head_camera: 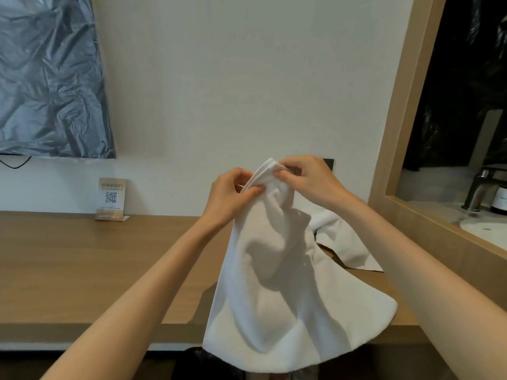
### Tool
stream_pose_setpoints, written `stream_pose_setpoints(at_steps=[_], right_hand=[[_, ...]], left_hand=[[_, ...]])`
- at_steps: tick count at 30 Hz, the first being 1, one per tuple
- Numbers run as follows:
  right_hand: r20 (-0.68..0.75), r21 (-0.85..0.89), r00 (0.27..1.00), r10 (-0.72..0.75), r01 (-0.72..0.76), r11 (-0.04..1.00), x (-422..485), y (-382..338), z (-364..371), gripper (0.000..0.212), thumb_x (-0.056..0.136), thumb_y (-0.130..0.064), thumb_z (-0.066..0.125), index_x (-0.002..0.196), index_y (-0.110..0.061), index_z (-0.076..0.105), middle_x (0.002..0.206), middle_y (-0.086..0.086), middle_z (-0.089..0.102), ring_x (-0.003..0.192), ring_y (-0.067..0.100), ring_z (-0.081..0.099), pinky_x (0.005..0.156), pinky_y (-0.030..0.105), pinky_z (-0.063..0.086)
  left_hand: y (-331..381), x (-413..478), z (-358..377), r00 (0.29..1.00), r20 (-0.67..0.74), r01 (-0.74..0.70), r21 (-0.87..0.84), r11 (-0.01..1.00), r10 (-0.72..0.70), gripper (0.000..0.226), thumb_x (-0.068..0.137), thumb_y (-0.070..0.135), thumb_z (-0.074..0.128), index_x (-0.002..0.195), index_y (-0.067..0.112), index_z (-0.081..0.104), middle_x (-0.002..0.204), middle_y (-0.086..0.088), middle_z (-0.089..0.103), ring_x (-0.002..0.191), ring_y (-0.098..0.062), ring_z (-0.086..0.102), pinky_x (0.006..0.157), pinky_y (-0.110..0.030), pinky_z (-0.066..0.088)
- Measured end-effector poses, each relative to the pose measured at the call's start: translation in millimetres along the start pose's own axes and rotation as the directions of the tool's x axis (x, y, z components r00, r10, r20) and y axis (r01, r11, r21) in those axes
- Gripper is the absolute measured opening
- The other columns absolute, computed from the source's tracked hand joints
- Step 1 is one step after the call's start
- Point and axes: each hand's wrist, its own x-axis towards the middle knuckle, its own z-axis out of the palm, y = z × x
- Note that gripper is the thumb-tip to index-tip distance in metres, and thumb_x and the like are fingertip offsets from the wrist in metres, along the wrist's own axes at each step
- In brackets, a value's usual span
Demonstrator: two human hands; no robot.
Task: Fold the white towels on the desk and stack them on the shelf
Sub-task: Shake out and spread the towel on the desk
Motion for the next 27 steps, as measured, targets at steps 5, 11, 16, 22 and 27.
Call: stream_pose_setpoints(at_steps=[5,11,16,22,27], right_hand=[[-0.354,-0.035,0.932,0.08,-0.098,0.995,18,-14,-26,0.027,0.092,-0.04,0.053,0.069,-0.027,0.058,0.061,-0.007,0.052,0.063,0.012,0.048,0.059,0.03,0.035],[-0.481,0.445,0.832,0.277,-0.041,0.895,38,-22,-59,0.031,0.094,-0.013,0.049,0.066,-0.026,0.053,0.062,-0.013,0.051,0.063,0.024,0.071,0.054,0.032,0.057],[-0.521,0.555,0.763,0.382,-0.037,0.831,43,-9,-64,0.031,0.093,-0.004,0.043,0.071,-0.024,0.051,0.077,0.003,0.056,0.07,0.015,0.061,0.06,0.021,0.057],[-0.512,0.658,0.716,0.474,-0.027,0.752,44,5,-72,0.025,0.095,-0.012,0.046,0.073,-0.023,0.049,0.087,0.008,0.052,0.082,0.018,0.055,0.06,0.02,0.053],[-0.512,0.674,0.722,0.465,0.003,0.739,42,6,-78,0.027,0.098,-0.015,0.045,0.073,-0.023,0.047,0.083,0.005,0.051,0.079,0.021,0.057,0.07,0.027,0.056]], left_hand=[[12,-1,6,0.996,0.021,-0.088,-0.049,0.995,0.089,0.049,0.079,0.028,0.073,0.105,0.034,0.032,0.094,-0.005,0.06,0.073,-0.02,0.063,0.067,-0.031,0.053],[14,-7,4,0.969,0.072,-0.244,0.102,0.964,0.237,0.039,0.084,0.028,0.066,0.111,0.036,0.038,0.086,0.009,0.056,0.074,-0.015,0.06,0.066,-0.033,0.049],[4,-7,-4,0.947,0.14,-0.301,0.071,0.951,0.289,0.032,0.081,0.027,0.072,0.1,0.04,0.05,0.088,0.006,0.055,0.066,-0.012,0.054,0.062,-0.021,0.044],[-27,-20,-13,0.923,0.372,-0.213,0.282,0.935,0.098,0.02,0.085,0.044,0.063,0.08,0.026,0.068,0.073,0.007,0.063,0.062,-0.009,0.055,0.059,-0.022,0.038],[-66,-15,-30,0.986,0.143,-0.019,0.606,0.795,-0.086,0.031,0.093,0.035,0.053,0.073,0.012,0.058,0.073,-0.004,0.06,0.077,-0.026,0.058,0.062,-0.033,0.036]])
